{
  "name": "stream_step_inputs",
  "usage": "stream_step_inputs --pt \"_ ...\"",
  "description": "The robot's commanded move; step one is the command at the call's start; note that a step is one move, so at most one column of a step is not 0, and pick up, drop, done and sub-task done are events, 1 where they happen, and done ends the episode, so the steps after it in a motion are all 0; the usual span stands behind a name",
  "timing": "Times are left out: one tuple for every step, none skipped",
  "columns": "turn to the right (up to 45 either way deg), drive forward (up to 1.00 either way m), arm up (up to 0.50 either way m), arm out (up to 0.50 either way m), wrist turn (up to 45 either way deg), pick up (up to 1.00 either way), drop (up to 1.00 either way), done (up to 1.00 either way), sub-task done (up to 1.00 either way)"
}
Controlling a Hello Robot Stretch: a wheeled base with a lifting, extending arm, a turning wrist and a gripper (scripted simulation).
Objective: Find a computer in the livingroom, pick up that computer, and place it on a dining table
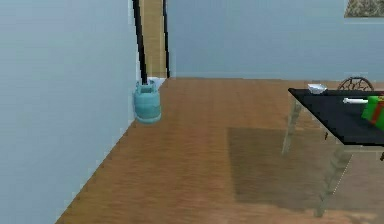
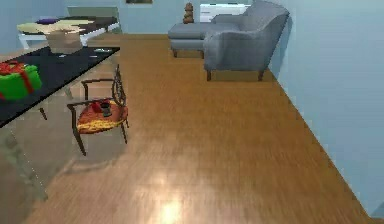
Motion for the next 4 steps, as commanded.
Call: stream_step_inputs --pt "0.0 1.00 0.00 0.00 0.0 0.00 0.00 0.00 0.00" --pt "0.0 1.00 0.00 0.00 0.0 0.00 0.00 0.00 0.00" --pt "0.0 0.85 0.00 0.00 0.0 0.00 0.00 0.00 0.00" --pt "-21.0 0.00 0.00 0.00 0.0 0.00 0.00 0.00 0.00"
